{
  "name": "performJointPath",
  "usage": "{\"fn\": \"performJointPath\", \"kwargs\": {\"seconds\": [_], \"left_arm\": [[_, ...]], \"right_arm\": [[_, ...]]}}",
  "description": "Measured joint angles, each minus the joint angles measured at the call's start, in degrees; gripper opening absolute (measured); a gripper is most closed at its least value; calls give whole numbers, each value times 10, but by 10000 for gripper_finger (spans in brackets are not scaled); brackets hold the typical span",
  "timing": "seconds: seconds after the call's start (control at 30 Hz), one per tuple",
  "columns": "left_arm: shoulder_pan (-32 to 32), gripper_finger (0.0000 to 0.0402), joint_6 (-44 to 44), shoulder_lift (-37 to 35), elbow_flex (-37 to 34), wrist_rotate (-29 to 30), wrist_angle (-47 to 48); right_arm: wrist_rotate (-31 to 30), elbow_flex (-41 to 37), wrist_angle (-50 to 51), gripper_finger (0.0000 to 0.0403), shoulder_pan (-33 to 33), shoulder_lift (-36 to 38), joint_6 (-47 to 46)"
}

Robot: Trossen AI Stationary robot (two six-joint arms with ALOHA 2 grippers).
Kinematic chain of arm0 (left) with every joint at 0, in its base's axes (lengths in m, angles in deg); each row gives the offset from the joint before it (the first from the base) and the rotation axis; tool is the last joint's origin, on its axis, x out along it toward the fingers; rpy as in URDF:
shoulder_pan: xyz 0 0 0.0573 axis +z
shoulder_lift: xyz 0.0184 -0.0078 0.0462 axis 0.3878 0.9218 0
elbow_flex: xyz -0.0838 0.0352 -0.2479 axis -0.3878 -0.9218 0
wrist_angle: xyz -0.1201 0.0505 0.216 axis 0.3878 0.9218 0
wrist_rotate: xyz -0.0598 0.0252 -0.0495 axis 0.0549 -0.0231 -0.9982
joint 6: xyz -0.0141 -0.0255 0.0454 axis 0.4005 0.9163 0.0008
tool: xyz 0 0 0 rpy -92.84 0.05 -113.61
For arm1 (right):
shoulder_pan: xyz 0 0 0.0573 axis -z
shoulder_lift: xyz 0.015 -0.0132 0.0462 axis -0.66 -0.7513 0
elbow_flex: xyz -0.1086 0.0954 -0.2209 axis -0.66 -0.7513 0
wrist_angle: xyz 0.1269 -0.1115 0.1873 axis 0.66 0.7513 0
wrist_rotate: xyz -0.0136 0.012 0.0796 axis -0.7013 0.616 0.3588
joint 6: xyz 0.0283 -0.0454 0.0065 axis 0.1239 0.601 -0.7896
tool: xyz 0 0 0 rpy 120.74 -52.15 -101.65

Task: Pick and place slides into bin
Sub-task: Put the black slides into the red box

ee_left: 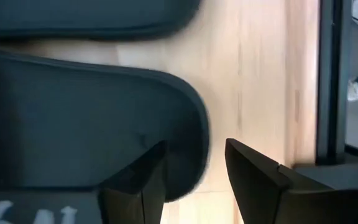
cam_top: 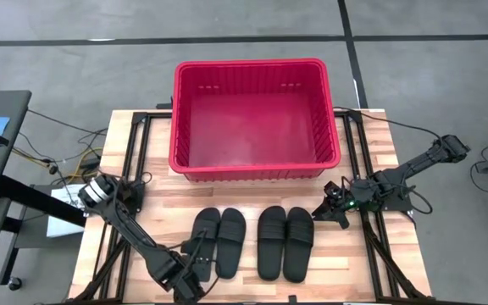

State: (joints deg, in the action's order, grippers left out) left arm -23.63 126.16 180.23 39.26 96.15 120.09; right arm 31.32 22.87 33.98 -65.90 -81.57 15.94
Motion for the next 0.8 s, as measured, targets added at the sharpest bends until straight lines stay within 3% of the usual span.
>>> {"fn": "performJointPath", "kwargs": {"seconds": [0.43, 0.8], "left_arm": [[8, 151, -27, 4, 0, -2, -1], [2, 151, 19, 78, 7, 26, -11]], "right_arm": [[-1, 0, 0, 123, 0, 0, 0], [-2, 0, 0, 123, 0, 0, 0]]}}
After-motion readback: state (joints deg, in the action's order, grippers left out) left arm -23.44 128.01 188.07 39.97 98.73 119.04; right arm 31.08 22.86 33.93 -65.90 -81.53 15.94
